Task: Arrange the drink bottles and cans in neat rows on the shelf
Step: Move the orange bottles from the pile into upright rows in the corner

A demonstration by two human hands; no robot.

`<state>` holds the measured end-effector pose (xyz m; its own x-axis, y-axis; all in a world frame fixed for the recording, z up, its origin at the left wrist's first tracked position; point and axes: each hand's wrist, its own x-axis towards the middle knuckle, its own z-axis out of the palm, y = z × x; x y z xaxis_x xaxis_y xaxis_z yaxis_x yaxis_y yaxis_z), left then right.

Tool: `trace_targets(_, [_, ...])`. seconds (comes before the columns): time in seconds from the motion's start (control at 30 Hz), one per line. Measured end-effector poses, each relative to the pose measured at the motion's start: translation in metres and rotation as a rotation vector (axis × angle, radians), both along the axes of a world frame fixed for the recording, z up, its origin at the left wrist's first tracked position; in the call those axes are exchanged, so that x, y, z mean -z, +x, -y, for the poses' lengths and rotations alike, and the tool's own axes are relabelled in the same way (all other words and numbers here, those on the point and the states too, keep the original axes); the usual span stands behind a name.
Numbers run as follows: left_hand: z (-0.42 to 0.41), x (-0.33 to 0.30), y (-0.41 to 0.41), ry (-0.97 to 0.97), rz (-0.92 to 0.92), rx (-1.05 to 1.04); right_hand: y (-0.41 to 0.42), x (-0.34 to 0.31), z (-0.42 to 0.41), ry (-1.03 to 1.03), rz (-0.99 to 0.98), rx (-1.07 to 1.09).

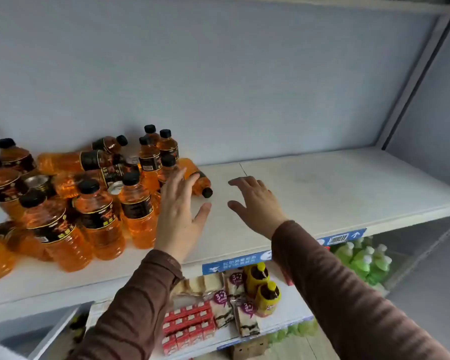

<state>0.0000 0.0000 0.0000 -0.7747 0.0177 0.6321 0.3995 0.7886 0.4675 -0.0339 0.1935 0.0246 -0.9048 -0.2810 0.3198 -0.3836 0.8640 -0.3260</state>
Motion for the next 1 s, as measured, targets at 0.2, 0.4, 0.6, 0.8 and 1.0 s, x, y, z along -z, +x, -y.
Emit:
trace_targets(0.2, [-0.007, 0.017, -0.032, -0.013, -0.112, -0.202, -0.081, 0.005, 0.004, 0.014, 0.05, -0.197])
trace_targets(0.4, [-0.03, 0.027, -0.05, 0.107, -0.099, -0.44, -0.161, 0.015, -0.005, 0.132, 0.059, -0.456])
trace_targets(0.6, [-0.05, 0.042, -0.055, 0.32, -0.024, -0.531, -0.216, 0.032, 0.008, 0.388, -0.078, -0.704])
trace_targets(0.8, [-0.047, 0.047, -0.069, 0.652, 0.074, -0.571, -0.249, 0.045, 0.039, 0.638, -0.309, -0.904])
trace_targets(1.0, [-0.026, 0.052, -0.077, 0.659, 0.135, -0.61, -0.259, 0.053, 0.06, 0.645, -0.564, -1.04])
